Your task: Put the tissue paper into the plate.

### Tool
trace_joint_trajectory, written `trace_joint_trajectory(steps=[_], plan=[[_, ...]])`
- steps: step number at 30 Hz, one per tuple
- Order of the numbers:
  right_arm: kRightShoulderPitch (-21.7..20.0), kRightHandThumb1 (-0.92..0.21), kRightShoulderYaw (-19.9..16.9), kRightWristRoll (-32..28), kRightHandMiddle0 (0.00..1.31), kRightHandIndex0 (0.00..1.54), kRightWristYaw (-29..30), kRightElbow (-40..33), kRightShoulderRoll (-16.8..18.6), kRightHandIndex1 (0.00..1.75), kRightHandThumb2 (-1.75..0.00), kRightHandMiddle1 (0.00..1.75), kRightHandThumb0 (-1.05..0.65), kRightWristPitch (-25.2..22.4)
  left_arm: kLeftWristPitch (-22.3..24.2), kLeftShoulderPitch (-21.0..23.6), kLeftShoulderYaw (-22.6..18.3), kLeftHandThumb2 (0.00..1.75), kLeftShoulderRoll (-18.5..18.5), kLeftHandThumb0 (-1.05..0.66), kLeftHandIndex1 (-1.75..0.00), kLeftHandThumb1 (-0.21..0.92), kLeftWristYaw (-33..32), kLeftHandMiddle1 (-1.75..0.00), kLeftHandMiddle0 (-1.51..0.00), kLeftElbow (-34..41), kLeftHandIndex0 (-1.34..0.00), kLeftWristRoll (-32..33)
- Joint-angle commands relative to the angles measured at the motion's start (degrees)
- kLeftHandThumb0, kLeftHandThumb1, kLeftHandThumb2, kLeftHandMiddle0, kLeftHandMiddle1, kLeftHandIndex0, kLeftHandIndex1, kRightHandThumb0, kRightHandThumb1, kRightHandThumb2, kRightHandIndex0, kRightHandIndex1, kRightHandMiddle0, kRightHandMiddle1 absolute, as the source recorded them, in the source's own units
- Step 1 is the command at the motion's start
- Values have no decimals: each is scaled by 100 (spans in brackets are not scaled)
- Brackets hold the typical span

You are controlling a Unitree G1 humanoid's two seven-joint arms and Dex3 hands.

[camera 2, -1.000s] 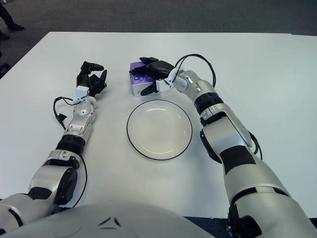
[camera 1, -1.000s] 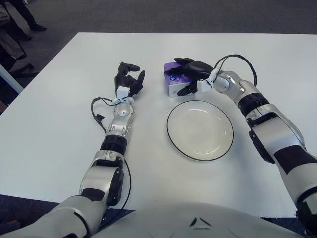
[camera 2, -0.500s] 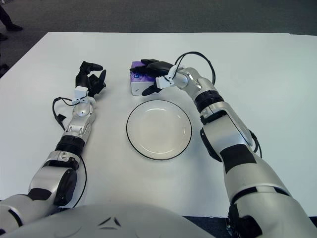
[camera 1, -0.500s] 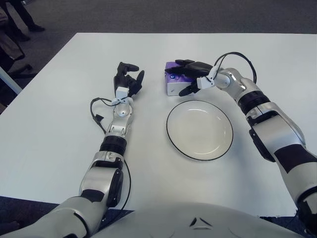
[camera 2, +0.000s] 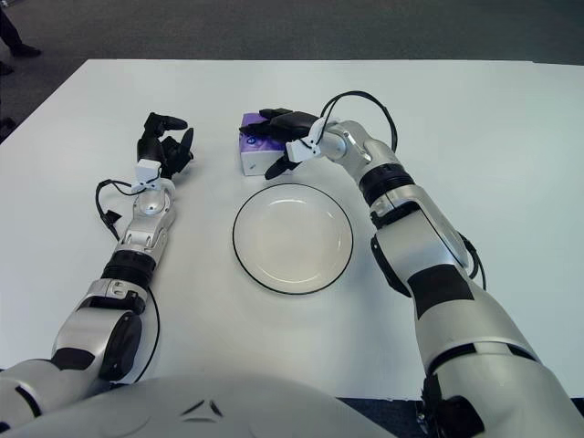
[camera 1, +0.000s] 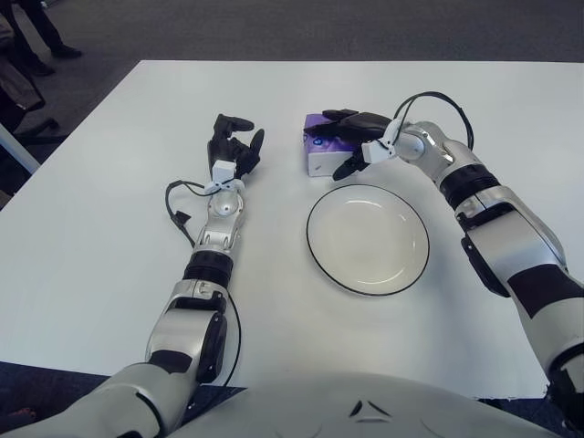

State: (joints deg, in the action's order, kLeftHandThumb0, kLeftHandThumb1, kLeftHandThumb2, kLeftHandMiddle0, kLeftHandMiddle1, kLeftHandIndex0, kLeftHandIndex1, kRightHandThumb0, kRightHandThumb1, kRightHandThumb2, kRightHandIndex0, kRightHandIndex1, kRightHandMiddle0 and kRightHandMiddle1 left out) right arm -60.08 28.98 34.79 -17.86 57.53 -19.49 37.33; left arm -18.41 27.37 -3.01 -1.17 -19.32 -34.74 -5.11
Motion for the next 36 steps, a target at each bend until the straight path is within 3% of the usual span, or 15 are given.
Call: trace_joint_trajectory(steps=[1, 2, 4, 8, 10, 18, 25, 36], plan=[[160, -92, 103, 164, 60, 40, 54, 60, -126, 79, -31, 55, 7, -63, -19, -647, 20, 32, 107, -36, -153, 92, -30, -175, -82, -331, -42, -63], [172, -92, 115, 198, 54, 34, 136, 52, -145, 110, -35, 80, 10, -44, -19, -648, 19, 32, 109, -36, -153, 92, -30, -175, -82, -327, -42, -62], [205, -92, 173, 338, 45, 24, 452, 28, -198, 143, -38, 120, 4, 6, -19, -649, 16, 32, 112, -36, -153, 92, -28, -175, -82, -322, -42, -58], [293, -82, 236, 573, 37, 19, 1250, 66, -237, 165, -59, 148, 1, 68, -18, -653, 10, 32, 119, -36, -153, 92, -24, -175, -82, -306, -42, -54], [321, -69, 253, 640, 33, 26, 1569, 105, -241, 170, -83, 164, 0, 95, -18, -654, 6, 32, 122, -36, -153, 92, -22, -175, -82, -301, -42, -53], [496, -48, 237, 688, 33, 47, 2958, 482, -283, 168, -110, 174, 0, 694, -53, -664, -6, 32, 129, -36, -153, 92, -15, -175, -82, -309, -42, -45], [490, -40, 189, 548, 36, 53, 3242, 785, -231, 172, -122, 175, 0, 958, -69, -669, -13, 32, 136, -36, -153, 91, -12, -175, -82, -303, -43, -43], [480, -39, 83, 490, 37, 53, 3740, 902, -256, 171, -123, 175, 0, 1110, -87, -652, -27, 33, 130, -36, -153, 91, 6, -175, -83, -331, -43, -27]])
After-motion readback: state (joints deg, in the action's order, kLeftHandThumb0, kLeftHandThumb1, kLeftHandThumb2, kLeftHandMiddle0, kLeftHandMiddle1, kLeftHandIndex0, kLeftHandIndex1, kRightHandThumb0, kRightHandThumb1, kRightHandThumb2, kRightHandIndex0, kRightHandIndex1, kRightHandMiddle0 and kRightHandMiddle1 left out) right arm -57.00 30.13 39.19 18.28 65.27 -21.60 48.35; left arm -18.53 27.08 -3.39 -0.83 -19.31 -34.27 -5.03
